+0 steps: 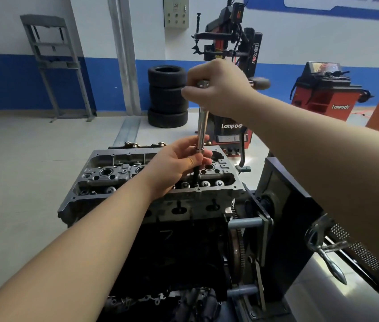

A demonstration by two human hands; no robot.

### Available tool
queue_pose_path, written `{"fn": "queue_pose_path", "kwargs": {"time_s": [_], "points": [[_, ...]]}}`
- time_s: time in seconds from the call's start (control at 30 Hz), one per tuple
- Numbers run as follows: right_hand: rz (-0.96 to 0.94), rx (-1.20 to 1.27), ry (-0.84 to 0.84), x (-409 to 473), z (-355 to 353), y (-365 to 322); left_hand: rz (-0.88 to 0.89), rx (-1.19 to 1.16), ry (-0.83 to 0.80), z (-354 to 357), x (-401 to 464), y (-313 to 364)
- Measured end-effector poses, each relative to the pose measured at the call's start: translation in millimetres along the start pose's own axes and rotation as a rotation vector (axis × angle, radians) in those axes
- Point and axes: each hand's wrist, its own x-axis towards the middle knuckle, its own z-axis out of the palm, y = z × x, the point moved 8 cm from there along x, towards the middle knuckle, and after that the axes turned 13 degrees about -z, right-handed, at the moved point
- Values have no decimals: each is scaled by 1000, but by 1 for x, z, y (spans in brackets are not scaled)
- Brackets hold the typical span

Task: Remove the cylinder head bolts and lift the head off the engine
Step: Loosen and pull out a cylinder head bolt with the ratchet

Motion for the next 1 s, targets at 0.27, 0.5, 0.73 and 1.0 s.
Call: {"fn": "queue_pose_path", "kwargs": {"time_s": [0.27, 0.5, 0.73, 1.0], "points": [[46, -616, -187, 14, 4, -15, 25, -90, 35, -6, 3, -3], [-48, -169, 29, -1, -2, -6, -20, -109, -46, -2, 5, -4], [79, -554, -167, 17, 3, -10, 19, -127, 41, -5, 5, -2], [-59, -148, 37, -3, -3, -9, -22, -48, -8, 0, 1, -2]]}}
